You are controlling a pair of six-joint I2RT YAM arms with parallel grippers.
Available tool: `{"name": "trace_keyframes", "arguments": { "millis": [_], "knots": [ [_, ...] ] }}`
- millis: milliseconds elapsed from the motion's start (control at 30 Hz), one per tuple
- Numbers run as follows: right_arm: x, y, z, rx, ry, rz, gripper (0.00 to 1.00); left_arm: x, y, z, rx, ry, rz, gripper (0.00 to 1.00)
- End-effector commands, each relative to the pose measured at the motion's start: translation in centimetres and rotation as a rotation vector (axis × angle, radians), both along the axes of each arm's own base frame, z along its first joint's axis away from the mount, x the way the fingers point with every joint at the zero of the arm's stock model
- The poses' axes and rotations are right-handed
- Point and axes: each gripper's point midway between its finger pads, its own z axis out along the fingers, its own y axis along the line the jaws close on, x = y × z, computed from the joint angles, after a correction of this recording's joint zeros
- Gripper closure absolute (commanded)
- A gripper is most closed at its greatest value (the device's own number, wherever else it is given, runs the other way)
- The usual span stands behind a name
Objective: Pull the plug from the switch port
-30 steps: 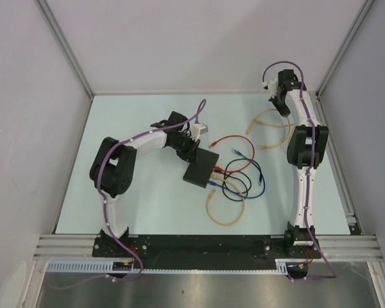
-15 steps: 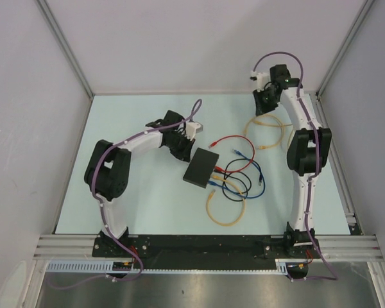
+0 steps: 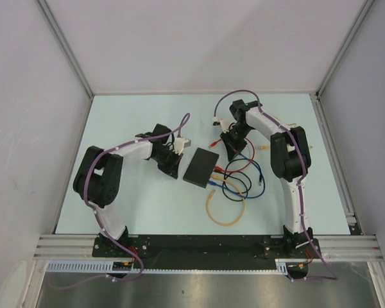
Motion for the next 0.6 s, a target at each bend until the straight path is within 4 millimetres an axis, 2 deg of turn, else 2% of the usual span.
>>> {"name": "trace_keyframes", "arguments": {
  "millis": [0, 267, 367, 433, 567],
  "knots": [
    [0.5, 0.5, 0.4, 0.038, -0.015, 0.007, 1.00, -0.8, -1.6, 1.5, -0.102, -0.033, -0.039, 1.00],
    [2.1, 3.7, -2.0, 0.032, -0.029, 0.045, 1.00, -0.3, -2.3, 0.4, -0.087, -0.030, -0.066, 0.99],
    [2.8, 5.7, -2.3, 0.038, -0.060, 0.079, 1.00, -0.4, -2.8, 0.5, -0.080, -0.045, -0.092, 1.00],
    [3.7, 6.9, -1.8, 0.056, -0.098, 0.094, 1.00, -0.7, -3.1, 0.7, -0.080, -0.058, -0.114, 1.00],
    [4.3, 8.4, -2.0, 0.058, -0.131, 0.121, 1.00, -0.8, -3.1, 1.1, -0.074, -0.077, -0.133, 1.00]
  ]
}}
